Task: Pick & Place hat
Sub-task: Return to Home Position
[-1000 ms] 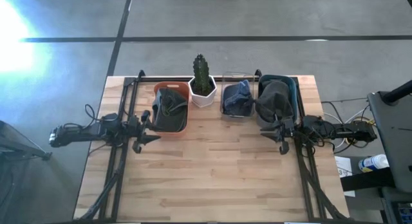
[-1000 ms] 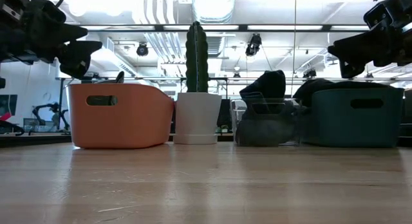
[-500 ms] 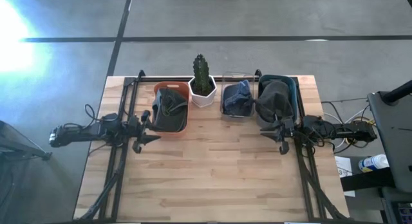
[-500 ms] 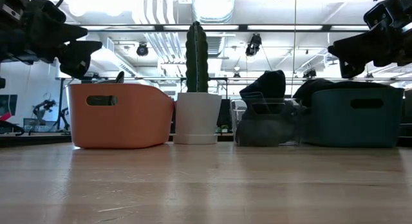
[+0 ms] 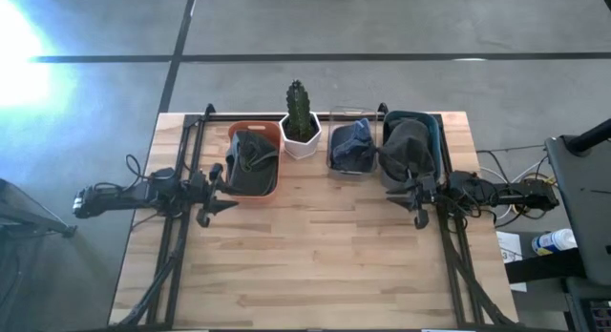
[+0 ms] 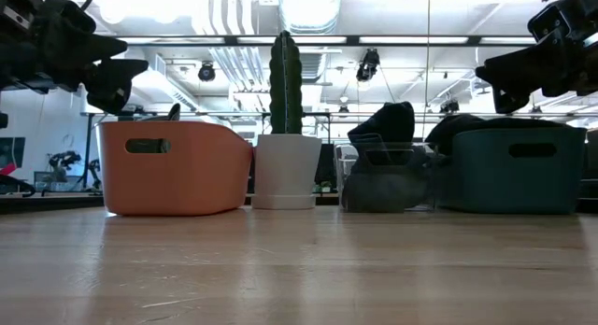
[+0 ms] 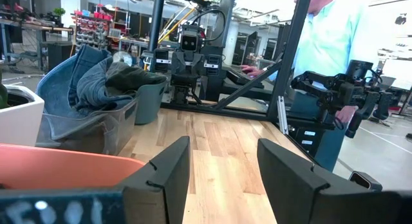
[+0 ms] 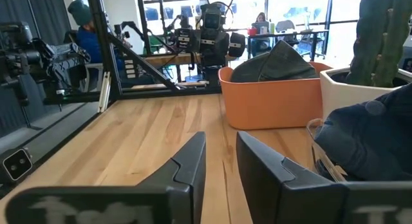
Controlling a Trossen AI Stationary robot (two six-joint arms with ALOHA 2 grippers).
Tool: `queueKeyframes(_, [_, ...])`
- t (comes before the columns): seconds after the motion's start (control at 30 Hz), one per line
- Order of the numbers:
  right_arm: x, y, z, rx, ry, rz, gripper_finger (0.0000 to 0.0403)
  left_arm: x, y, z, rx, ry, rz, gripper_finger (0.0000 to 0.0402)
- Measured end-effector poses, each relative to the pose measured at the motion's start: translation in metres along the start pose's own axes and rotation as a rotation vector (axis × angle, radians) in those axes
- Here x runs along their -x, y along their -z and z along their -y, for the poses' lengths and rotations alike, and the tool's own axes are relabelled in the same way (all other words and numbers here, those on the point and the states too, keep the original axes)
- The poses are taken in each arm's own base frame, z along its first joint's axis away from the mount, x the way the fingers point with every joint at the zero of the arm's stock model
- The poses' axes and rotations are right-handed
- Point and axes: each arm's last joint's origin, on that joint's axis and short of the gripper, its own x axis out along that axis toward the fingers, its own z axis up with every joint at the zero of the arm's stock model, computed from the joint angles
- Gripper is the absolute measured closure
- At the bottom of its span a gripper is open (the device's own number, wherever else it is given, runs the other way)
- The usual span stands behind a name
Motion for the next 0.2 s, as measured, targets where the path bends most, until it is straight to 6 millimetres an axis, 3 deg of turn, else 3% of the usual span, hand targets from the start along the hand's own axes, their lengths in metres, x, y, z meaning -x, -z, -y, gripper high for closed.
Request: queueKeyframes(0.2, [0.0000, 0.0000, 0.0000, 0.000, 0.000, 0.000, 0.0317, 0.0000, 0.0000, 0.0000, 0.000, 0.000, 0.000, 0.0227])
